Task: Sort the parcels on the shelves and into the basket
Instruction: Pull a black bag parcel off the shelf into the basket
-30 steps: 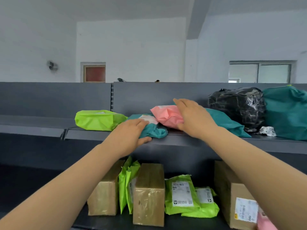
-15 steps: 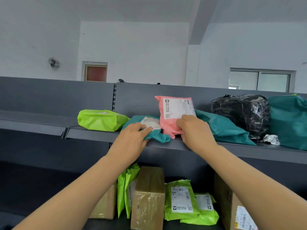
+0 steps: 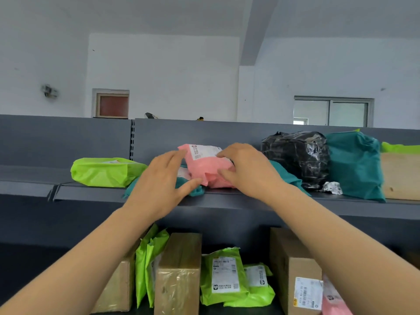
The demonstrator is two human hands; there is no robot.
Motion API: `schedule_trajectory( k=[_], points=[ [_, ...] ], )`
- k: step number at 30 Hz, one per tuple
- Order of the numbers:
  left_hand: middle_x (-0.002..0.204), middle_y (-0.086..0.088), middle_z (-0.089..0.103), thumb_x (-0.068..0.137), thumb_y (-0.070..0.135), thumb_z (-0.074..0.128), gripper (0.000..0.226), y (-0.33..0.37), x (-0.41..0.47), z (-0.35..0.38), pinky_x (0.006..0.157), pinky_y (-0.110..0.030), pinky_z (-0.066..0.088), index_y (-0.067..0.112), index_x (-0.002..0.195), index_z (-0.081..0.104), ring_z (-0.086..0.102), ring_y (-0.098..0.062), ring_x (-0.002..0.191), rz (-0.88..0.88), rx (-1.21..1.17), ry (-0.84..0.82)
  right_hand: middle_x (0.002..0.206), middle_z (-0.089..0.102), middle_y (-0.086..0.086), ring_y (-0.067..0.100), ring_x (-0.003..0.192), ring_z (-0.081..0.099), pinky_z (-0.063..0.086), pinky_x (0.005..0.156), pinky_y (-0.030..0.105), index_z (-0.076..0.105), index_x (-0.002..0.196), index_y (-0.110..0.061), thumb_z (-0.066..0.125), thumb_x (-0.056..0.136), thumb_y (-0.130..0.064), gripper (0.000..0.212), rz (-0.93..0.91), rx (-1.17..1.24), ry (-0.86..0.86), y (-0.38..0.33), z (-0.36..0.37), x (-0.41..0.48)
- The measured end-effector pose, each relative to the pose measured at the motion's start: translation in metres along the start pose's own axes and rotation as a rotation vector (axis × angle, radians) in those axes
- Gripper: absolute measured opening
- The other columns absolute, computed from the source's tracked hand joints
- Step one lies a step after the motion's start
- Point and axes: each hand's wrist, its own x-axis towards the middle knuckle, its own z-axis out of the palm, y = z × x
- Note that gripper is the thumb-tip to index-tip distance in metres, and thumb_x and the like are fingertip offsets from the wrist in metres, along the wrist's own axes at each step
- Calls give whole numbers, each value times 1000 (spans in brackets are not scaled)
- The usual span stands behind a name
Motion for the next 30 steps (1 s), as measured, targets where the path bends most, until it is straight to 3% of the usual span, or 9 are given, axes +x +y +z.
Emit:
schedule_trajectory(
  k=[3, 5, 9, 12, 17, 23, 25, 28, 30],
  points=[
    [143, -6, 44, 79, 66, 39, 78, 17, 12, 9, 109, -37, 29, 16, 139, 44, 40, -28, 130, 88, 5, 20, 131, 51, 0, 21, 123, 43, 37, 102, 36, 52, 132, -23, 67, 80, -46, 59, 82, 65, 22, 30, -14, -10],
    [150, -5, 33, 83, 62, 51, 73, 27, 21, 16, 112, -38, 23, 24, 144, 35, 30, -28, 136, 49, -2, -50, 139, 43, 0, 22, 130, 37, 33, 108, 40, 43, 138, -26, 72, 68, -58, 82, 143, 65, -49, 52, -17, -19],
    [157, -4, 18, 74, 70, 53, 82, 36, 43, 31, 113, -47, 24, 35, 145, 30, 21, -34, 140, -54, 26, -254, 152, 22, -1, 28, 136, 28, 27, 113, 42, 23, 148, -35, 77, 64, -57, 103, 239, 112, -209, 81, -7, -35],
    [155, -3, 24, 82, 52, 61, 71, 41, 49, 33, 110, -40, 30, 30, 144, 34, 33, -30, 136, -103, 43, -391, 151, 27, -1, 25, 134, 34, 30, 111, 36, 28, 147, -31, 70, 78, -48, 82, 242, 90, -196, 90, 6, -38],
    [133, -10, 56, 94, 21, 48, 41, 43, 48, 32, 97, -34, 36, 26, 134, 52, 48, -30, 121, -101, 63, -252, 119, 56, 4, 30, 109, 54, 46, 90, 40, 62, 124, -24, 56, 87, -15, 39, 267, -26, 21, 94, 13, -45],
    [117, -15, 63, 93, 8, 39, 32, 31, 55, 30, 85, -40, 44, 16, 115, 61, 54, -37, 105, -188, -34, -212, 89, 64, 8, 29, 85, 61, 52, 77, 38, 74, 101, -9, 63, 80, 0, 25, 200, 74, 487, 84, 6, -68],
    [130, -13, 56, 90, 4, 38, 42, 30, 57, 29, 96, -40, 41, 17, 125, 57, 50, -33, 117, -198, -81, -273, 85, 64, 8, 29, 80, 61, 53, 73, 34, 75, 97, -5, 61, 78, -1, 24, 134, 55, 589, 79, 6, -80],
    [149, -4, 38, 90, 23, 31, 51, 45, 53, 21, 113, -41, 26, 20, 139, 46, 33, -25, 137, -140, -194, -227, 87, 65, 7, 24, 82, 58, 51, 69, 30, 75, 96, -6, 59, 76, -7, 25, 57, -12, 607, 74, 14, -97],
    [143, -4, 48, 82, 38, 22, 63, 65, 44, 15, 109, -41, 31, 19, 133, 53, 39, -25, 132, -85, -216, -98, 97, 65, 6, 19, 93, 53, 49, 76, 28, 74, 99, -7, 61, 74, -11, 28, 50, -14, 543, 73, 23, -105]
  ],
)
